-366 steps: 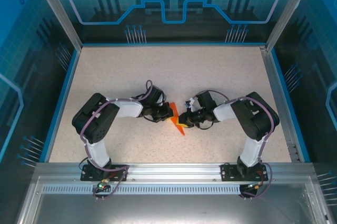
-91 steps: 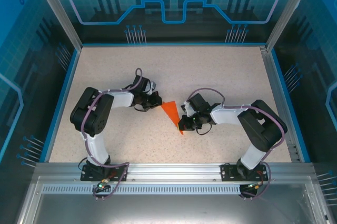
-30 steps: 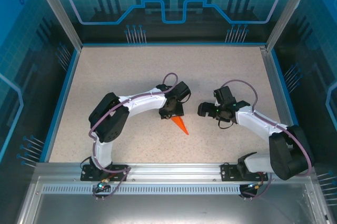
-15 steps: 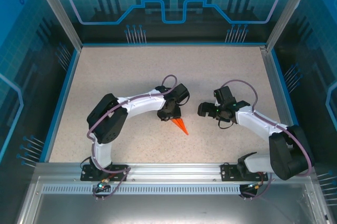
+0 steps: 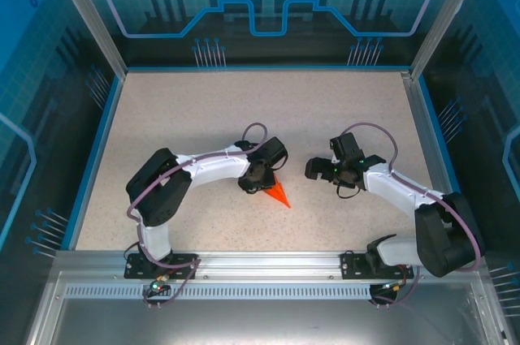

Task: Fold a paper plane with a square sheet of paper (pick it up from the middle)
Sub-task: Turn over a paper plane at the center of the table.

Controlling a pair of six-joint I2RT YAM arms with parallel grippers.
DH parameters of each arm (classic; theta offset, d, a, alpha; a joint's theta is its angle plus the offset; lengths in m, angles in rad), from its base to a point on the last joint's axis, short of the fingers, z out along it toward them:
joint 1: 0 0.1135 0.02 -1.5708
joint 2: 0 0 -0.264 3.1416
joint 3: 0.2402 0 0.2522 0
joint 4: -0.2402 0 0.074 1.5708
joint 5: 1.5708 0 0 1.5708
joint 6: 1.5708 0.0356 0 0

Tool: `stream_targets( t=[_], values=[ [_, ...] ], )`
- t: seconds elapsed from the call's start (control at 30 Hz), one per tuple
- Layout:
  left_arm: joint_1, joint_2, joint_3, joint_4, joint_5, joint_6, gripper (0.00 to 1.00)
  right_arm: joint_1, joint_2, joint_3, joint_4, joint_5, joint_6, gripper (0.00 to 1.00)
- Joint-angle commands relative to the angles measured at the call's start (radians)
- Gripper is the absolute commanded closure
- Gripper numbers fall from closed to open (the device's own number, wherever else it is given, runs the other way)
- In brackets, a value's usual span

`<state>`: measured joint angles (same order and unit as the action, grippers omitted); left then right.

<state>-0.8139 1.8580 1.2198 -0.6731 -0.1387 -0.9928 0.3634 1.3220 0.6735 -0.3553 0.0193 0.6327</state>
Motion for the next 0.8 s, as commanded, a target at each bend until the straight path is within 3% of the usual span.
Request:
stream_targets(
  t=[0.0,0.17,0.33,0.53,0.77],
  values=[
    [-0.007,-0.050,-0.029,0.037,-0.027,-0.016,0.84,-0.017,0.015,0.008,-0.014,0.005,0.015,0.01],
    [-0.008,-0.137,-0.030,0.088,-0.059,0.043,1.00,-0.017,0.016,0.008,-0.011,0.001,0.018,0.01],
    [0.001,-0.234,-0.035,0.155,-0.048,0.165,1.00,-0.019,-0.004,-0.003,-0.002,0.001,0.033,0.00],
    [0.066,-0.303,-0.108,0.346,0.171,0.280,1.00,-0.034,-0.067,-0.032,0.036,-0.034,0.030,0.01],
    [0.119,-0.244,-0.198,0.635,0.406,0.278,1.00,-0.057,-0.208,-0.068,0.081,-0.112,0.000,0.02]
  ],
)
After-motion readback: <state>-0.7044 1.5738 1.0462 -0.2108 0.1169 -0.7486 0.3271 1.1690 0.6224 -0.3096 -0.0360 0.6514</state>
